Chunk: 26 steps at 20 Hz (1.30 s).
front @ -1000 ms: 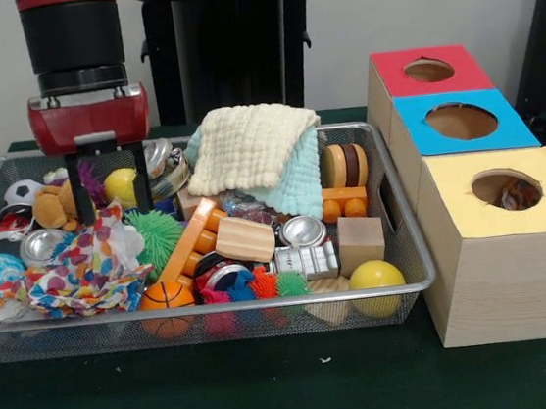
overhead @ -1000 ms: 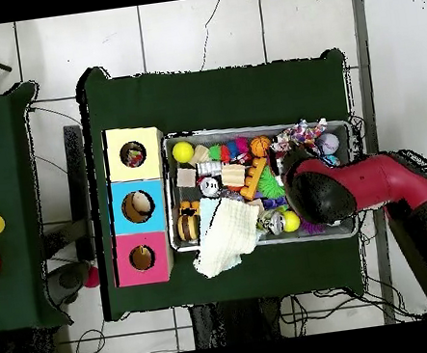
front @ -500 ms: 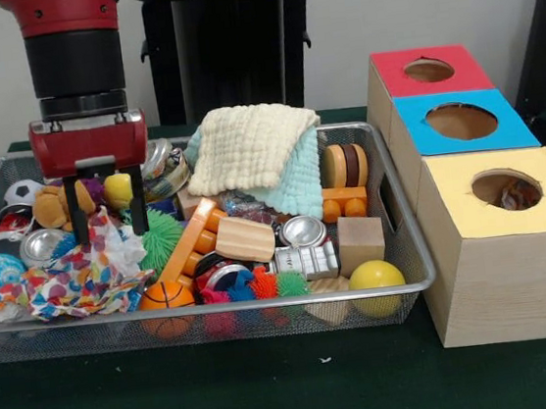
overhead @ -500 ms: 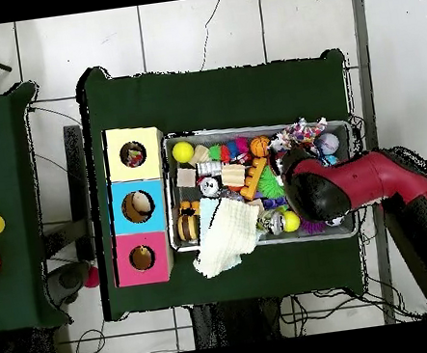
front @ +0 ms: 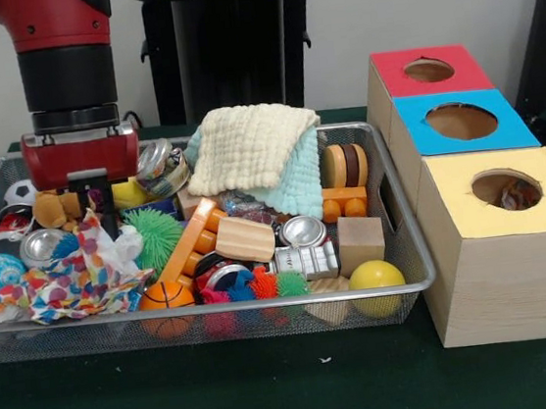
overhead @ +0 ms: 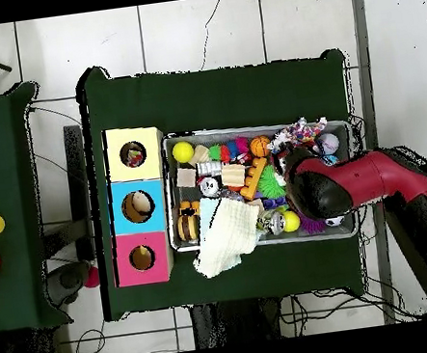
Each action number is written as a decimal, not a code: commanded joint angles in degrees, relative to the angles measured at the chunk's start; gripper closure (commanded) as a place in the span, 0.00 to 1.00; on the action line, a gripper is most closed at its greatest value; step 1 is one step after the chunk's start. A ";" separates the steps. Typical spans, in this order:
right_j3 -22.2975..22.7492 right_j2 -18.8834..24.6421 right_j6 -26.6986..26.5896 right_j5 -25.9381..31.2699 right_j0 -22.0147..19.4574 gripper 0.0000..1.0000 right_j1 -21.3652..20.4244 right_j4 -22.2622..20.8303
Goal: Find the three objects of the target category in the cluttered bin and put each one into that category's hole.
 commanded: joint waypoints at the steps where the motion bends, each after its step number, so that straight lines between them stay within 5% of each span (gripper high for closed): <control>1: -3.16 0.69 -19.89 9.54 -0.10 1.00 1.67 1.33; 5: -0.89 0.11 -13.94 12.22 -0.08 1.00 1.07 6.49; 11: 4.98 0.41 0.11 14.48 0.44 1.00 -1.77 19.92; 26: 10.24 -2.84 1.63 13.72 3.00 1.00 -5.57 27.75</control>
